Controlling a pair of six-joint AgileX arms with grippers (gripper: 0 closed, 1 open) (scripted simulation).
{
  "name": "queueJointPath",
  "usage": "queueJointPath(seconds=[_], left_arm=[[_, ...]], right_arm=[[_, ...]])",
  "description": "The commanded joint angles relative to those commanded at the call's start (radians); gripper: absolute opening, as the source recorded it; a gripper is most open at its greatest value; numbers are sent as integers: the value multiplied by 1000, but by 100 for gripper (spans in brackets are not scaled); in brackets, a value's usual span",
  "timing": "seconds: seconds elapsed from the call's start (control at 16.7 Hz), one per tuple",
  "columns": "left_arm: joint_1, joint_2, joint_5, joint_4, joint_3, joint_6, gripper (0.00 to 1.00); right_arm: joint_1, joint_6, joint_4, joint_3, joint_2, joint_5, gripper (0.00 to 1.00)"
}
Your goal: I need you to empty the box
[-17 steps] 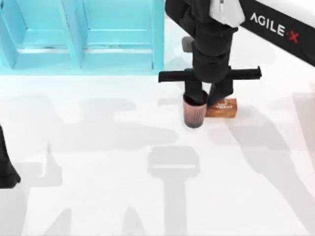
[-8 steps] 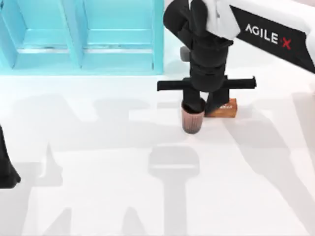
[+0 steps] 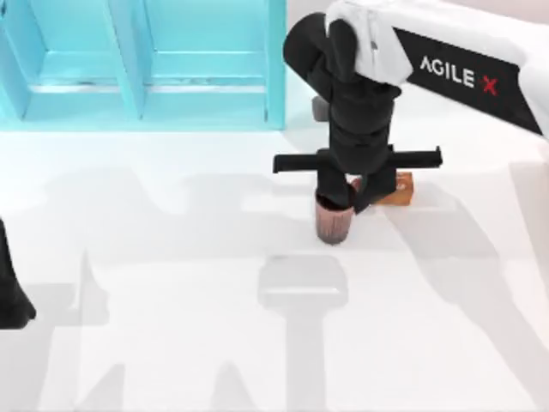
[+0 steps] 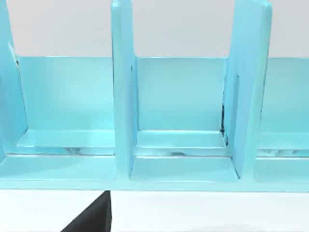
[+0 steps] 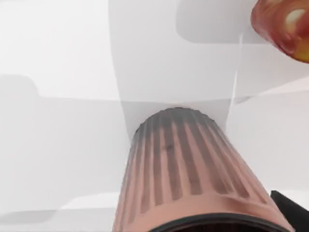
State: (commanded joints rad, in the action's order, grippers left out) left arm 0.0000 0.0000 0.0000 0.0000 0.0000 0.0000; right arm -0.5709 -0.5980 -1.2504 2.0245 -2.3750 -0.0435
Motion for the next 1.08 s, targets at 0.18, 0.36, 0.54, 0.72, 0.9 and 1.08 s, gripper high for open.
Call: queueJointPath(seconds=[0.18,0.36,0.54,0.72,0.9,1.08], left_arm=[[0,0,0,0,0,0,100],[0,0,0,0,0,0,100],[0,0,0,0,0,0,100],[0,0,0,0,0,0,100],[0,0,0,0,0,0,100],[0,0,0,0,0,0,100]], right_arm=[[0,0,0,0,0,0,38],[0,0,0,0,0,0,60],[0,0,0,0,0,0,83],[0,0,0,0,0,0,100],[0,0,0,0,0,0,100],[0,0,0,0,0,0,100]])
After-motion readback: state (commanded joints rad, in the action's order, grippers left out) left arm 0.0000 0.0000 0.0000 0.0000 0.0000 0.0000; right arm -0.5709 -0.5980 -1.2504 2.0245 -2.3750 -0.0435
